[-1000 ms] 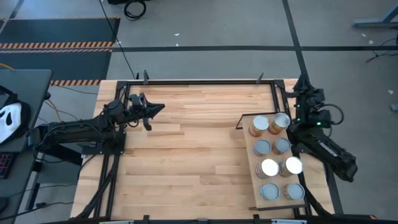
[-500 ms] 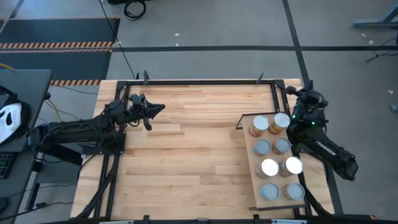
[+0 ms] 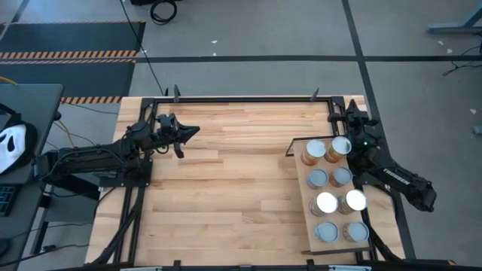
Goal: Pick and place cans onto a shelf
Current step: Return to Home Position
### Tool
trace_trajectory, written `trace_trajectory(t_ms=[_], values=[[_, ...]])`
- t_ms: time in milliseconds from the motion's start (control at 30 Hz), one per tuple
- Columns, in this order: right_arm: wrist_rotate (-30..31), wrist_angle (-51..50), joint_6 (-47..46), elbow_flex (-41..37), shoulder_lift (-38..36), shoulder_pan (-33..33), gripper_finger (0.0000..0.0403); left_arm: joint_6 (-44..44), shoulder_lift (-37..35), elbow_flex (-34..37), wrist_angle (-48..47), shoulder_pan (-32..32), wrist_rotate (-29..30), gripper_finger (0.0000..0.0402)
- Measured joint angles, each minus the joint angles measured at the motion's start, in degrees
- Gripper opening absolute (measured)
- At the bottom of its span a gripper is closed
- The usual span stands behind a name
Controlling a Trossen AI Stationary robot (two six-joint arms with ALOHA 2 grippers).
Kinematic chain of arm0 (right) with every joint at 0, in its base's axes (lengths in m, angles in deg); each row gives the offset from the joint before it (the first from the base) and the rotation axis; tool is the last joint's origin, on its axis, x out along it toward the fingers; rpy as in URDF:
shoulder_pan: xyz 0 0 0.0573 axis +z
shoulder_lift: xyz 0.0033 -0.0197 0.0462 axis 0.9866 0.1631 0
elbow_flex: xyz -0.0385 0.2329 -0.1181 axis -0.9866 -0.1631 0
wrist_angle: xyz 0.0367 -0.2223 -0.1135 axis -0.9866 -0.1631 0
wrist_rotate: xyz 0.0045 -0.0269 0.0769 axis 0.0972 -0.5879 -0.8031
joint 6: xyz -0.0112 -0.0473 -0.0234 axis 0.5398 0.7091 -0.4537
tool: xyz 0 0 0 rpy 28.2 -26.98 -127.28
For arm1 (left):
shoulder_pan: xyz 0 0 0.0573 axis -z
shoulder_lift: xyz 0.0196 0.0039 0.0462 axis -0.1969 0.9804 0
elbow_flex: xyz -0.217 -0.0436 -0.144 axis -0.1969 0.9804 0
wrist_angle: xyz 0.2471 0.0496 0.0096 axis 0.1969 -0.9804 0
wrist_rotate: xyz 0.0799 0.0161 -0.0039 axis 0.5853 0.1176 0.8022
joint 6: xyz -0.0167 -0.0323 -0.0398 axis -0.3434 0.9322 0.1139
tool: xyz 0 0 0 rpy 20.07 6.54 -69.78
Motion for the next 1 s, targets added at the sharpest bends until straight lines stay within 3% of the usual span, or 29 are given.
trace_trajectory(t_ms=[433, 667, 833, 1000], values=[[0.7, 0.1, 3.0, 0.0, 0.0, 0.0, 0.0016, -1.5, 0.0, 0.0, 0.1, 0.0, 0.0, 0.0006], [0.8, 0.2, 3.0, 0.0, 0.0, 0.0, 0.0016, -5.2, -0.5, 0.8, 1.4, 0.0, -2.9, 0.0003], [0.8, 0.2, 3.0, 0.0, 0.0, 0.0, 0.0016, -0.2, -1.1, 5.8, 7.2, 1.6, 15.1, 0.0002], [0.8, 0.4, 3.0, 0.0, 0.0, 0.0, 0.0016, -2.6, -1.2, 6.5, 9.9, 10.4, 21.8, 0.0001]])
